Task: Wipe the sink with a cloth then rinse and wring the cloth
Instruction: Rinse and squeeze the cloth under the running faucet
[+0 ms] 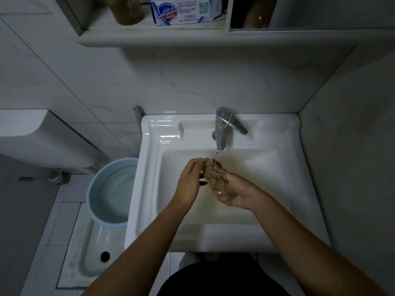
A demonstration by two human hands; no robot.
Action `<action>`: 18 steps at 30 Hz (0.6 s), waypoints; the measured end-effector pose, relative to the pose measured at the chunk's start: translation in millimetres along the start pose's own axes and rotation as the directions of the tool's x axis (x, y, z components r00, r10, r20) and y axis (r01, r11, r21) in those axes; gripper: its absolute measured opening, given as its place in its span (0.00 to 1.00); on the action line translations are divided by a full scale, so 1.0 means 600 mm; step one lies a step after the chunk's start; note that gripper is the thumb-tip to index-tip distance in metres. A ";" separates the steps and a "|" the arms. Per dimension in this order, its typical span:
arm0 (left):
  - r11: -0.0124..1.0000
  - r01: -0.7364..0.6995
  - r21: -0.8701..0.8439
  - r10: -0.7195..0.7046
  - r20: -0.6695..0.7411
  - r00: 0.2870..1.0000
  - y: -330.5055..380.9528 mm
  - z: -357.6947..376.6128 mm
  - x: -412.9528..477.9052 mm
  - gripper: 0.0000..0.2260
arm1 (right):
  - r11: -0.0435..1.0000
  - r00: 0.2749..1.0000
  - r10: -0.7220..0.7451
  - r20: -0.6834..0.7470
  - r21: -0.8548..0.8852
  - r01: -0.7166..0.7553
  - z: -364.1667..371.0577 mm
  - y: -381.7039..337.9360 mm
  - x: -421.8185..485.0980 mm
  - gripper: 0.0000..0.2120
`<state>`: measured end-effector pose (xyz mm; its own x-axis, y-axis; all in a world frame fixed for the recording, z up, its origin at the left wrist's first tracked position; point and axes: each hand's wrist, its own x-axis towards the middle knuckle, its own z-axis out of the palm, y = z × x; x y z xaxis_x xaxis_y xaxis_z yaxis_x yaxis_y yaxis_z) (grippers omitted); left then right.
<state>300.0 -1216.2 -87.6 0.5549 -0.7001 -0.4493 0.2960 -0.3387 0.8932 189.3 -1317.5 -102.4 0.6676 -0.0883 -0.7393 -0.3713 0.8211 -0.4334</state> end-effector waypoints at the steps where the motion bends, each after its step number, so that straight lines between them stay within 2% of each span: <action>1: 0.991 -0.098 0.087 0.099 -0.007 0.995 -0.004 -0.009 0.000 0.12 | 1.000 1.000 0.011 0.008 0.001 -0.011 -0.005 -0.003 0.005 0.17; 2: 0.937 -0.244 0.249 0.242 0.041 0.970 -0.009 -0.021 0.002 0.17 | 1.000 1.000 0.020 0.022 -0.012 -0.020 -0.010 -0.007 0.009 0.18; 3: 0.799 -0.410 0.441 0.381 0.157 0.911 -0.016 -0.032 0.005 0.23 | 0.999 0.999 0.030 0.036 -0.037 -0.029 -0.016 -0.012 0.011 0.18; 4: 0.580 -0.553 0.597 0.463 0.317 0.828 -0.022 -0.042 0.013 0.29 | 0.997 0.998 0.042 0.054 -0.065 -0.038 -0.021 -0.018 0.012 0.18; 5: 0.363 -0.648 0.669 0.474 0.466 0.747 -0.027 -0.051 0.023 0.33 | 0.995 0.995 0.057 0.083 -0.089 -0.050 -0.025 -0.024 0.011 0.17; 6: 0.224 -0.693 0.685 0.441 0.563 0.699 -0.028 -0.055 0.034 0.35 | 0.992 0.989 0.078 0.122 -0.111 -0.065 -0.029 -0.031 0.009 0.16; 7: 0.165 -0.710 0.685 0.401 0.611 0.683 -0.025 -0.057 0.043 0.34 | 0.986 0.981 0.108 0.161 -0.144 -0.085 -0.031 -0.037 0.008 0.14; 9: 0.138 -0.725 0.675 0.361 0.647 0.672 -0.018 -0.055 0.061 0.27 | 0.956 0.962 0.180 0.206 -0.268 -0.122 -0.028 -0.053 0.008 0.08; 10: 0.130 -0.733 0.668 0.354 0.659 0.663 -0.015 -0.051 0.069 0.24 | 0.925 0.957 0.213 0.198 -0.356 -0.132 -0.024 -0.060 0.011 0.03; 11: 0.112 -0.738 0.666 0.353 0.667 0.656 -0.013 -0.048 0.076 0.21 | 0.878 0.957 0.237 0.165 -0.458 -0.139 -0.020 -0.066 0.014 0.04; 14: -0.002 -0.693 0.721 0.294 0.663 0.688 -0.010 -0.037 0.095 0.17 | 0.647 0.962 0.273 -0.009 -0.739 -0.190 -0.009 -0.081 0.029 0.14; 16: -0.155 -0.650 0.744 0.148 0.668 0.729 -0.008 -0.031 0.110 0.15 | 0.484 0.967 0.232 -0.106 -0.850 -0.209 -0.005 -0.079 0.042 0.15; 18: -0.260 -0.646 0.717 0.006 0.670 0.742 -0.004 -0.023 0.125 0.14 | 0.255 0.970 0.159 -0.182 -0.942 -0.218 -0.004 -0.072 0.057 0.12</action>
<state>351.7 -1258.9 -123.7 -0.1079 -0.9429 -0.3153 -0.9934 0.0896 0.0718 226.8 -1357.2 -110.3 0.4718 -0.0577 -0.8798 -0.8480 -0.3028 -0.4349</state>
